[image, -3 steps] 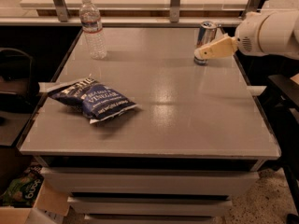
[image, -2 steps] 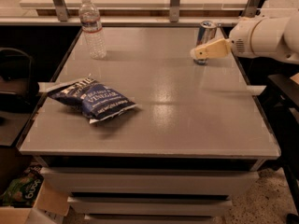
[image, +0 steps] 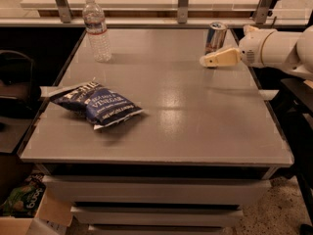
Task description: Knock redbull can over
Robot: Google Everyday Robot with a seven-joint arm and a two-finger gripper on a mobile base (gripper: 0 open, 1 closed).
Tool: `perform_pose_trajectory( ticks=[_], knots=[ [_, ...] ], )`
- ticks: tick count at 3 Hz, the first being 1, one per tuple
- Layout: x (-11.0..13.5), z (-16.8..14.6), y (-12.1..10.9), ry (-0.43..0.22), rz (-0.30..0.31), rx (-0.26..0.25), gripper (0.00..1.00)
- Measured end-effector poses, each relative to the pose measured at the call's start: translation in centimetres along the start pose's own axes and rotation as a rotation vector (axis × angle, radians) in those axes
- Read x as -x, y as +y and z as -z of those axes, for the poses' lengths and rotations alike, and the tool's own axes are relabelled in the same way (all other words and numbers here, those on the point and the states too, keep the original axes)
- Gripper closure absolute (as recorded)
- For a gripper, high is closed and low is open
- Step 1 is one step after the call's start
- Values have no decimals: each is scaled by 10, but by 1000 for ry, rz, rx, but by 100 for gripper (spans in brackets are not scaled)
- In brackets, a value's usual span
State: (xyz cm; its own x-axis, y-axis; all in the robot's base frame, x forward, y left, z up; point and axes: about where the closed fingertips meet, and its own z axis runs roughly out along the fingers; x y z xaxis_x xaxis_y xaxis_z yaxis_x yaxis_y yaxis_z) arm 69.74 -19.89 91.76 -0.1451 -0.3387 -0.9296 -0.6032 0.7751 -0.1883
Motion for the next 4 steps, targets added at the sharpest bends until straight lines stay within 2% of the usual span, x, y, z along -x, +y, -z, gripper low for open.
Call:
perform_pose_trajectory(
  ticks=[1, 4],
  knots=[
    [-9, -7, -5, -22, 41, 44, 0],
    [-3, -34, -12, 9, 116, 144, 0]
  ],
)
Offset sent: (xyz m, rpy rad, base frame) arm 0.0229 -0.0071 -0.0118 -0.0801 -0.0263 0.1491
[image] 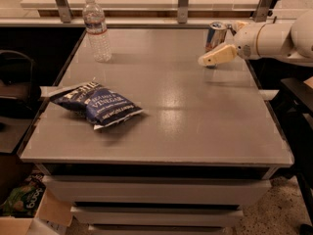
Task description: Knock redbull can over
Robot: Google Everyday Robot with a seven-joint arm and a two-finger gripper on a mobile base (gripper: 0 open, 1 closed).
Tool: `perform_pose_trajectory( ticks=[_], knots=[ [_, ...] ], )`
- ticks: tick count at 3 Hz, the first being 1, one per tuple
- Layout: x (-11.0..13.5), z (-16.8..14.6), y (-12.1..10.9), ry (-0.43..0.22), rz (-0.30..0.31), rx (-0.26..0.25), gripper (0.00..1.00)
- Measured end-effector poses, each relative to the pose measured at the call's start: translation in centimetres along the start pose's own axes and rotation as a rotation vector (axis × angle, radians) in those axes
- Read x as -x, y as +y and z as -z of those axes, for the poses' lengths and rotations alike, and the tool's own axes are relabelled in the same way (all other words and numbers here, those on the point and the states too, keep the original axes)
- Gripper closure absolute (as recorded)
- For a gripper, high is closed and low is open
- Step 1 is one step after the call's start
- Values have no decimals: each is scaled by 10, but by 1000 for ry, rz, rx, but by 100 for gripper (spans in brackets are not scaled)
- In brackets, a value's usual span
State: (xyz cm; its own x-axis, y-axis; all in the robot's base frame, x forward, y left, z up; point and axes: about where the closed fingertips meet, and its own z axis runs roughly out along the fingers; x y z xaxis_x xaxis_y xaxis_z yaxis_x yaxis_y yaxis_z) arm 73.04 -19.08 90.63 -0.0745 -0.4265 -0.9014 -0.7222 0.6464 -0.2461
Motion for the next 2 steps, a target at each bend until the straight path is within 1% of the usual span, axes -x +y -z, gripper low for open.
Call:
perform_pose_trajectory(
  ticks=[1, 2],
  knots=[
    [2, -13, 0, 1, 2, 29, 17],
    [3, -21, 1, -3, -1, 46, 40]
  ],
)
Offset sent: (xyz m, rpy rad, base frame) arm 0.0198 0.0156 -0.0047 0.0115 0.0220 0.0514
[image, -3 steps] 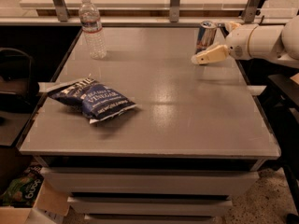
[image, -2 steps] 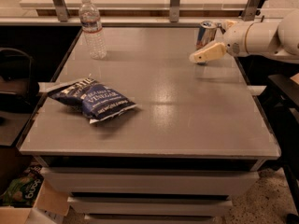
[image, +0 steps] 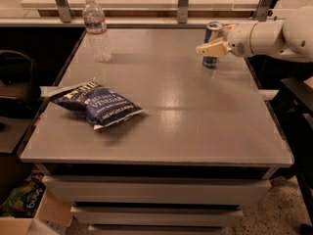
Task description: Knock redbull can over
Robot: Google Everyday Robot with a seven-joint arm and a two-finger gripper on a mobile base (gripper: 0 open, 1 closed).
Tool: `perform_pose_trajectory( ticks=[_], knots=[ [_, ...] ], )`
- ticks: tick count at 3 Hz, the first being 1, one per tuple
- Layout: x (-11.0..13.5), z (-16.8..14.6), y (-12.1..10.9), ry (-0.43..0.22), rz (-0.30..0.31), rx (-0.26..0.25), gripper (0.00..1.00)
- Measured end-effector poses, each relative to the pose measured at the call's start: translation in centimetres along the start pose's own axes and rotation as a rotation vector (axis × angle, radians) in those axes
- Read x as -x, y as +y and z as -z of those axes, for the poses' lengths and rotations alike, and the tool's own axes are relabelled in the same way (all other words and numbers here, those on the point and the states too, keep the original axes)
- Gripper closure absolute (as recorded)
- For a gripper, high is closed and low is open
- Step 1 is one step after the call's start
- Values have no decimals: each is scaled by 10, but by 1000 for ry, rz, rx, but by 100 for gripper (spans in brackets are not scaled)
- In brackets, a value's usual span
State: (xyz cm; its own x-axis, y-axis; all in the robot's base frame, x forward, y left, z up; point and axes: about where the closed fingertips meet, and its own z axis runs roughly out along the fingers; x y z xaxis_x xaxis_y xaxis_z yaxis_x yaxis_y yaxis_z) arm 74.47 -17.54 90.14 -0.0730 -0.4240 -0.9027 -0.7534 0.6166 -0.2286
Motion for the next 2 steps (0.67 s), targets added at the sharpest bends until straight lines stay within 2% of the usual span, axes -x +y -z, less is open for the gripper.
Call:
perform_pose_trajectory(
  ticks=[2],
  knots=[
    [7, -2, 6, 2, 15, 15, 87]
  ],
)
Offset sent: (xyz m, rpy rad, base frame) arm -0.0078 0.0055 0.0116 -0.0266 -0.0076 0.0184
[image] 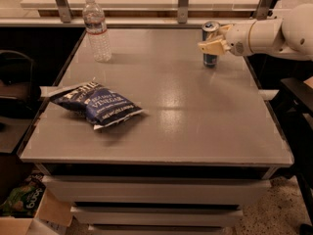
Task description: Knock redbull can over
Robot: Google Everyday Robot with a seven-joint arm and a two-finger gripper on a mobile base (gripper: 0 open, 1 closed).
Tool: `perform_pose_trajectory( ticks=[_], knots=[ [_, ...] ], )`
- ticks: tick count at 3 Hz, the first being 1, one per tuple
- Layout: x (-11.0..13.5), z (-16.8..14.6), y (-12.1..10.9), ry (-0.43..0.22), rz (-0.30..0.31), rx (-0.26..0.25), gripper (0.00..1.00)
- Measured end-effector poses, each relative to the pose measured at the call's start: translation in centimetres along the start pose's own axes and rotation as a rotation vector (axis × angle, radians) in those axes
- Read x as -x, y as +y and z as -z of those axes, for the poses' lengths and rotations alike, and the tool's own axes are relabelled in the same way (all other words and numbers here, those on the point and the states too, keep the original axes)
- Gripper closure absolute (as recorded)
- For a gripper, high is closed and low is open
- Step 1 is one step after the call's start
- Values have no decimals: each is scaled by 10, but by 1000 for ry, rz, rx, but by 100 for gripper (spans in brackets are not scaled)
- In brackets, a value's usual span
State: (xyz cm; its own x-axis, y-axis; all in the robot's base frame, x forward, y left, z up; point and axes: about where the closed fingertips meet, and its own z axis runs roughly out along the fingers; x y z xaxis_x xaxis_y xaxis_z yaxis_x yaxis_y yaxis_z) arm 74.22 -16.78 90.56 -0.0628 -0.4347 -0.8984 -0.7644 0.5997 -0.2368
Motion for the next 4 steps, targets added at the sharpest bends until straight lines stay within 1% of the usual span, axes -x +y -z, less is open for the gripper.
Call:
perform_pose_trajectory(
  ticks=[1, 2, 3, 4],
  knots=[
    [8, 6, 5, 36, 37, -10, 100],
    [20, 12, 15, 132, 128, -37, 100],
    [27, 12, 34, 298, 279, -25, 100],
    [28, 4, 49, 422, 407, 32, 100]
  ],
)
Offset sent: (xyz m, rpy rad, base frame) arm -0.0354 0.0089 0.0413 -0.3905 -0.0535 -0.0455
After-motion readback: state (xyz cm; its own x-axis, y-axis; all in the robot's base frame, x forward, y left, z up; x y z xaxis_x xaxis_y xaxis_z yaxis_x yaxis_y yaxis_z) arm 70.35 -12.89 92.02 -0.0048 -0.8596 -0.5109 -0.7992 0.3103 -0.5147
